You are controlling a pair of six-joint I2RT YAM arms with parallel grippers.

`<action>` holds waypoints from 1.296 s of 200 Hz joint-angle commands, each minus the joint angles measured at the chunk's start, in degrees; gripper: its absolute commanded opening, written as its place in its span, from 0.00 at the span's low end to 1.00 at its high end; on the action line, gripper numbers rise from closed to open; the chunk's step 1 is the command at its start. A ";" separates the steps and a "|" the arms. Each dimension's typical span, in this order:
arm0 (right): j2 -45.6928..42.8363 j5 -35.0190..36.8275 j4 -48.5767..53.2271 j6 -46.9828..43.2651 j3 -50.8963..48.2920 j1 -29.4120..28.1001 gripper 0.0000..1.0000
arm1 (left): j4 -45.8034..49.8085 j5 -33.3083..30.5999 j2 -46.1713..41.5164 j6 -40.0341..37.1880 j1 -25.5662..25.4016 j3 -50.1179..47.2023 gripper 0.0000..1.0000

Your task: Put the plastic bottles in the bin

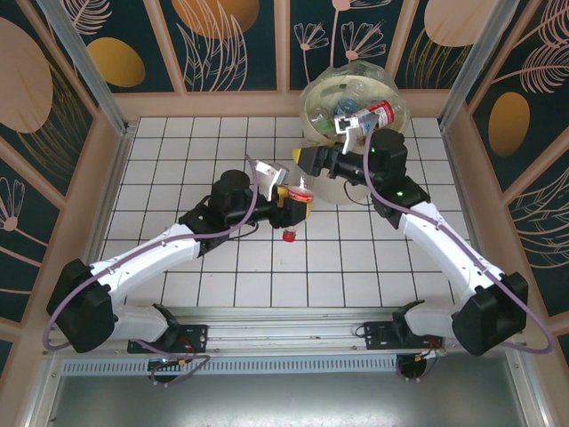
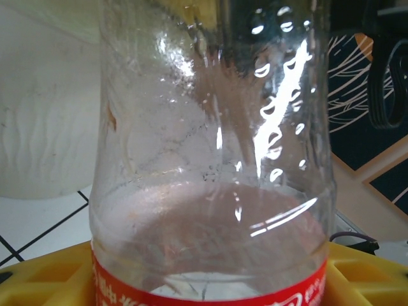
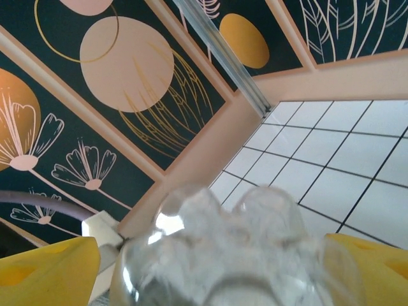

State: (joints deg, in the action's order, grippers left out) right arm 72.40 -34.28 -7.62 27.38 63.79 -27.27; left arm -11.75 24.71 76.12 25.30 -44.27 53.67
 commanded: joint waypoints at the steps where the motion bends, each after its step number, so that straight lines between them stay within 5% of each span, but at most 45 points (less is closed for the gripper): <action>1: 0.55 0.62 0.89 -1.89 2.90 -0.72 0.82 | -0.78 1.47 -1.75 -1.31 -0.46 1.55 0.64; 30: 0.81 0.84 0.85 -1.56 3.61 -0.69 0.62 | -1.58 0.78 -1.97 -0.97 -0.47 0.62 0.64; 52: 0.72 1.31 0.84 -1.42 3.71 -0.73 0.56 | -1.90 -0.39 -2.07 -0.69 -0.47 0.72 0.66; 84: 1.16 2.78 2.68 -2.50 6.92 -0.69 0.53 | -1.57 -3.55 -2.80 -0.83 -0.47 1.51 0.98; 159: 2.94 8.51 1.25 0.33 17.70 8.40 0.53 | 8.23 -9.01 -11.89 -8.13 -0.46 -0.51 0.99; 259: 13.53 14.72 -13.37 13.10 23.95 21.94 0.51 | 3.82 -7.57 -13.11 -2.40 -0.47 -5.86 0.99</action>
State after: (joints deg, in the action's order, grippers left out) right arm 83.24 -20.91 -13.32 34.94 85.08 -7.51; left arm -5.78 16.43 62.92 21.23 -44.49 48.14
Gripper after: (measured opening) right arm 0.608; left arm 0.985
